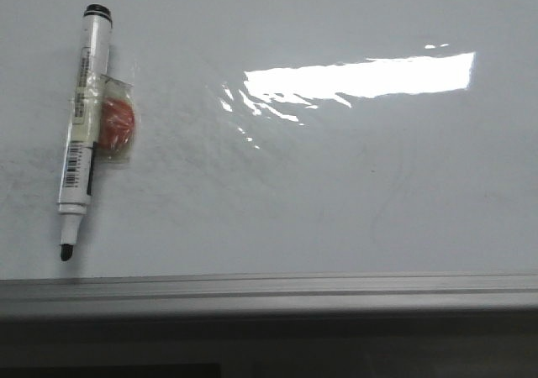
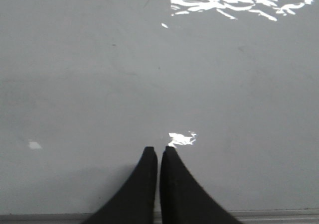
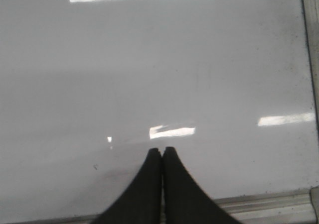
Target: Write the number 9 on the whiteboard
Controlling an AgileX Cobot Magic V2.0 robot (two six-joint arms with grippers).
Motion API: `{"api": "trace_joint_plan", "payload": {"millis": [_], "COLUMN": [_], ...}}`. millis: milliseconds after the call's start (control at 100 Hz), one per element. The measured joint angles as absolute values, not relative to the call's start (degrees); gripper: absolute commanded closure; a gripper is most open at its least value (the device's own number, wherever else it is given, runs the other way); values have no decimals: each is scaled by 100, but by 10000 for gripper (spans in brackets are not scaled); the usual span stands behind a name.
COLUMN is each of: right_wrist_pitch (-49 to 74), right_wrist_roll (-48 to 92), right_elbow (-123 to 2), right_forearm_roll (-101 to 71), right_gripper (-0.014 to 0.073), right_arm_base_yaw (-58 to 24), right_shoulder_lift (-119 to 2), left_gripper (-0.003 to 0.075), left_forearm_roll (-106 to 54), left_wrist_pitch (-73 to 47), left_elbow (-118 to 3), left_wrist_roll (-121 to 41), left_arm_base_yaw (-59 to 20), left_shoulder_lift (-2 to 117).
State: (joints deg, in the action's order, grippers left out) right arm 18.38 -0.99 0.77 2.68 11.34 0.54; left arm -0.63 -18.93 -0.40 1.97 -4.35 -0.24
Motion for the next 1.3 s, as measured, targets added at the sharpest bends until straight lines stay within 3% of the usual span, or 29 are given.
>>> {"api": "trace_joint_plan", "payload": {"millis": [1020, 1300], "right_wrist_pitch": [1838, 927], "right_wrist_roll": [-99, -99], "right_elbow": [77, 77], "right_forearm_roll": [268, 276], "right_gripper": [657, 657], "right_arm_base_yaw": [1134, 1134], "right_shoulder_lift": [54, 54], "left_gripper": [741, 741], "left_forearm_roll": [-63, -121], "left_wrist_pitch": [-1625, -1280], "left_elbow": [-40, -40], "left_wrist_roll": [197, 197], "left_arm_base_yaw": [-435, -435], "left_shoulder_lift": [-24, -24]}}
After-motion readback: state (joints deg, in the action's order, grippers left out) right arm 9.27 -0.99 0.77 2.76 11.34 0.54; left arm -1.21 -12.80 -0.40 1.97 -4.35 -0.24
